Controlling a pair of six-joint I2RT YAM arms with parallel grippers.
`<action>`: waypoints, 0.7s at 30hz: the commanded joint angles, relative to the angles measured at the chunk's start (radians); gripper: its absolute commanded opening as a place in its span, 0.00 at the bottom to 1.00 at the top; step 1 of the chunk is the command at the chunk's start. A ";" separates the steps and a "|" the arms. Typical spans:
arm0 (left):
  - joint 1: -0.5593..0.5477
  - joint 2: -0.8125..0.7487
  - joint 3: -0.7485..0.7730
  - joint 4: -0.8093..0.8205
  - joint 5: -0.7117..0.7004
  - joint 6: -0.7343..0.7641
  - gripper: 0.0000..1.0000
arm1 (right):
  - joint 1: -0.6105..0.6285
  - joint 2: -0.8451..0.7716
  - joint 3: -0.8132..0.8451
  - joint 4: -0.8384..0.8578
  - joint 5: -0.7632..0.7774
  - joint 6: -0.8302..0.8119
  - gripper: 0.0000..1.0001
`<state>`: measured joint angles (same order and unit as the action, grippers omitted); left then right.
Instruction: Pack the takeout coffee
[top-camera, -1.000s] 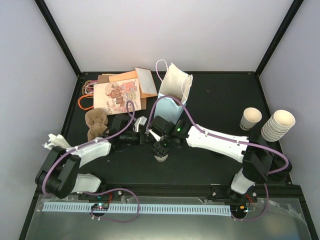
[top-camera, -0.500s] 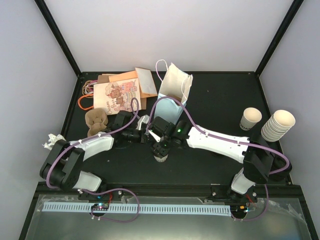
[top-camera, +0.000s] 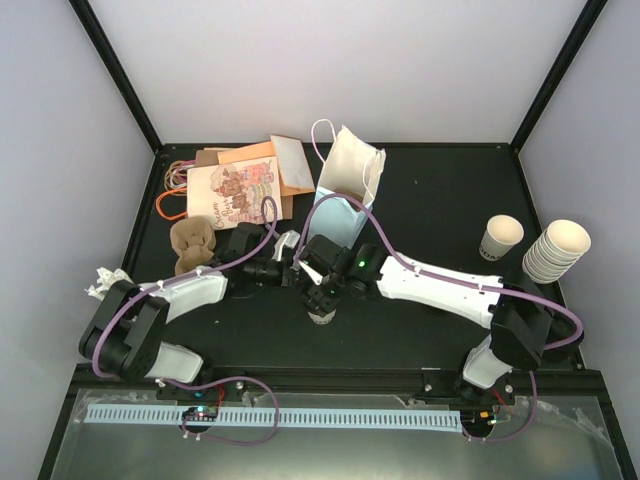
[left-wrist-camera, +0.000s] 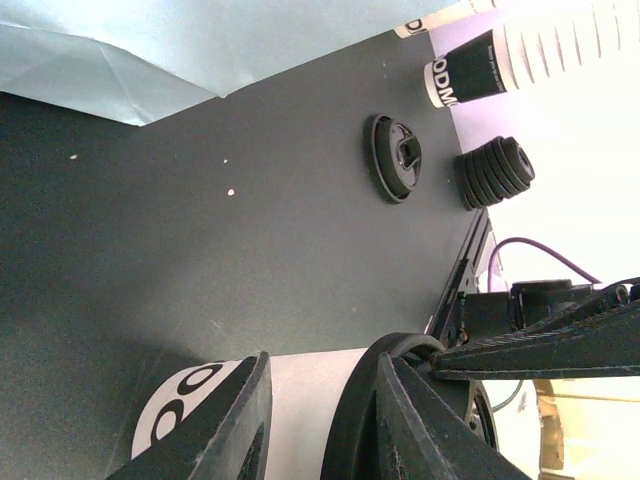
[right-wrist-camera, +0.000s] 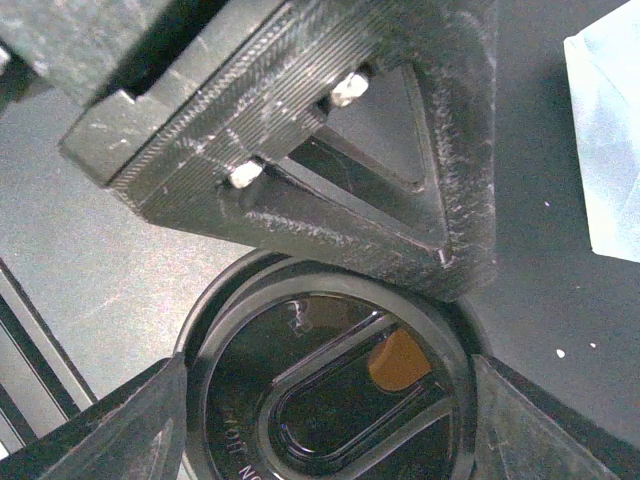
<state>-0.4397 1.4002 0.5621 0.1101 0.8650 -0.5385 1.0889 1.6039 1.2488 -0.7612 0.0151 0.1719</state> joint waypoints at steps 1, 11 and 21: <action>-0.027 -0.011 -0.023 -0.146 -0.049 0.014 0.31 | 0.028 0.078 -0.091 -0.082 -0.142 0.042 0.73; -0.027 -0.151 -0.013 -0.138 -0.091 -0.029 0.43 | 0.027 0.064 -0.140 -0.040 -0.104 0.090 0.73; -0.016 -0.424 -0.055 -0.300 -0.206 -0.056 0.53 | 0.026 0.081 -0.101 -0.059 -0.065 0.095 0.73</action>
<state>-0.4583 1.0351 0.5438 -0.1017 0.6987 -0.5774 1.0981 1.5833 1.2041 -0.6956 0.0200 0.2279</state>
